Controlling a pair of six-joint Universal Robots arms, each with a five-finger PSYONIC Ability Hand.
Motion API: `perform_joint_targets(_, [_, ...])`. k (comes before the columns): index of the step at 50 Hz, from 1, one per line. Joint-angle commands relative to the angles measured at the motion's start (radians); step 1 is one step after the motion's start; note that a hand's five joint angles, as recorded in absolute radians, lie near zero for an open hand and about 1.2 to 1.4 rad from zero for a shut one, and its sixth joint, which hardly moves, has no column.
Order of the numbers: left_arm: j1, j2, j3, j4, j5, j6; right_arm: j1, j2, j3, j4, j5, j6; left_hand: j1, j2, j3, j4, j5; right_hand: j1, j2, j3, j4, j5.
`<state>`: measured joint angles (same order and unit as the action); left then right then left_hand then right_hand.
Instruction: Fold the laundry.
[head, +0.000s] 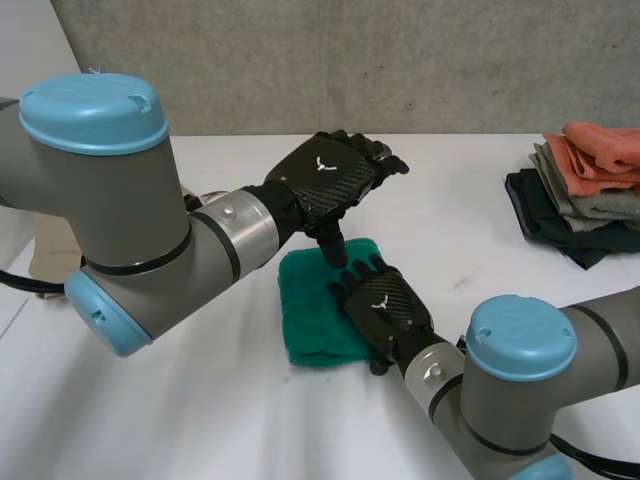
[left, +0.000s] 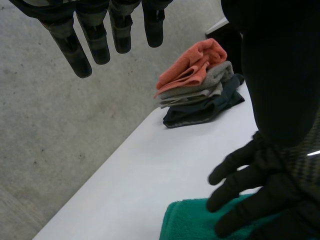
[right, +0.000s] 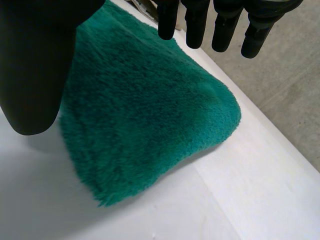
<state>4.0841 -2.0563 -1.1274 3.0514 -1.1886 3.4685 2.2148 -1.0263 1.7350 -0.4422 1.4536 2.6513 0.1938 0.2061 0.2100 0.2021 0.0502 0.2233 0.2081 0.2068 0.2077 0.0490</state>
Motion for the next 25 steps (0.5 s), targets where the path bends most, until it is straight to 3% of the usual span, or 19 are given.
perform_joint_targets(1, [-0.002,-0.001,-0.009,0.003,-0.008,0.000,-0.006,0.055,-0.035,-0.098,-0.001,-0.001,0.034,0.022,0.018,0.026,0.003,-0.049,-0.034,-0.032,-0.033,-0.049])
perform_joint_targets(6, [-0.001,-0.001,-0.009,0.003,-0.008,0.000,-0.007,0.075,-0.064,-0.131,-0.006,0.002,0.034,0.022,0.018,0.026,0.003,0.240,0.255,0.256,0.255,0.240])
perform_joint_targets(12, [0.002,-0.001,-0.011,0.003,-0.008,0.000,-0.009,0.118,-0.109,-0.124,-0.007,0.004,0.031,0.019,0.015,0.023,0.001,0.290,0.306,0.307,0.306,0.290])
perform_joint_targets(20, [0.006,-0.001,-0.012,0.004,-0.008,0.000,-0.012,0.146,-0.152,-0.128,-0.013,0.012,0.031,0.019,0.015,0.023,0.001,0.935,0.950,0.952,0.951,0.935])
perform_joint_targets(22, [0.007,0.001,-0.012,0.004,-0.008,0.000,-0.012,0.147,-0.164,-0.118,-0.018,0.012,0.031,0.019,0.015,0.023,0.001,0.916,0.931,0.932,0.931,0.916])
perform_joint_targets(25, [0.006,0.001,-0.014,0.003,-0.008,0.000,-0.012,0.135,-0.169,-0.104,-0.021,0.016,0.031,0.019,0.015,0.023,0.001,0.547,0.563,0.564,0.563,0.547])
